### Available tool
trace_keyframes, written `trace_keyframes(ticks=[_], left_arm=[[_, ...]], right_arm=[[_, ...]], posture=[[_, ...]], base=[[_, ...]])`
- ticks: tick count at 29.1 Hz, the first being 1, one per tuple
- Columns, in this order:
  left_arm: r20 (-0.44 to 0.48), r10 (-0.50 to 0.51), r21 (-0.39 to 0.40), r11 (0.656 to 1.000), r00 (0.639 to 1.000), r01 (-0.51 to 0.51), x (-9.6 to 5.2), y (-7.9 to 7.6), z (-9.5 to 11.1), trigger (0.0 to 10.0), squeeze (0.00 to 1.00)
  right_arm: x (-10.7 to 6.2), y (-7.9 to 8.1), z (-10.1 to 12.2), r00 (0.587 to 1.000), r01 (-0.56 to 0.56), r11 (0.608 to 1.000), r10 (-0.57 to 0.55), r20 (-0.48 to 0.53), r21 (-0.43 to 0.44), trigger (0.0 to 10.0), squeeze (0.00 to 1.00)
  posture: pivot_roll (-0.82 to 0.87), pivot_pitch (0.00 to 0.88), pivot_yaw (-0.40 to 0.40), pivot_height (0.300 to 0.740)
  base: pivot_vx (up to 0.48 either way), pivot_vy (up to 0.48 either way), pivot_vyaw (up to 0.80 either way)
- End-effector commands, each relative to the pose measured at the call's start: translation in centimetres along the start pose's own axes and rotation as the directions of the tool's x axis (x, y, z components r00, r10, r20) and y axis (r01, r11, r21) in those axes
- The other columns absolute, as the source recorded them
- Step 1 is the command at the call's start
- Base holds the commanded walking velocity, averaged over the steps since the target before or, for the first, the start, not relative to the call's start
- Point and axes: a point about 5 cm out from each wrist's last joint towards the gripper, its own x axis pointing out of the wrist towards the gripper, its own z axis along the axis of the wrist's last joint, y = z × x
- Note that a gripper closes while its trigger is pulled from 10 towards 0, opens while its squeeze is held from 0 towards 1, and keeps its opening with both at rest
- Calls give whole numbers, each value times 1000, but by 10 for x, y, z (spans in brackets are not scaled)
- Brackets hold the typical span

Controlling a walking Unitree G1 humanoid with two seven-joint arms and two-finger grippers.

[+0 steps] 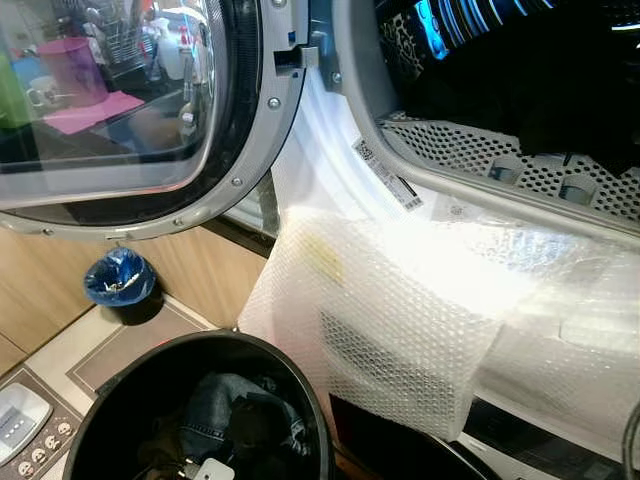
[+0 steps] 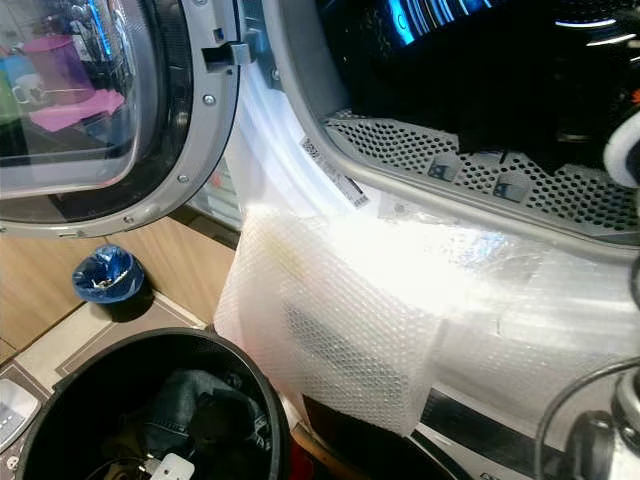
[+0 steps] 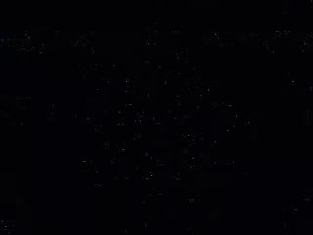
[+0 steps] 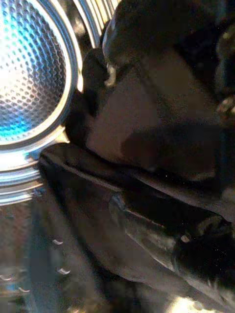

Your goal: Clothes washing

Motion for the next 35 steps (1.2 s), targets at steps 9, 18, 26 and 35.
trace_keyframes(ticks=[9,18,26,35], left_arm=[[-68,-68,13,998,995,69,-3,-10,-19,10000,0],[-64,-74,16,997,995,75,-3,-9,-18,10000,0],[-63,-69,16,997,996,71,-3,-7,-16,10000,0],[15,27,-3,1000,1000,-27,-1,2,-2,10000,0]], right_arm=[[-22,-7,-3,984,-176,984,177,31,-27,10000,0],[-53,1,28,784,-504,861,424,454,67,10000,0],[-75,47,12,509,-816,577,734,450,-19,10000,0],[-101,108,-45,191,-981,182,963,191,68,10000,0]], posture=[[-239,161,9,740],[-232,158,18,740],[-228,158,20,740],[-222,147,11,740]], base=[[0,0,0],[0,0,0],[0,0,0],[0,0,0]])
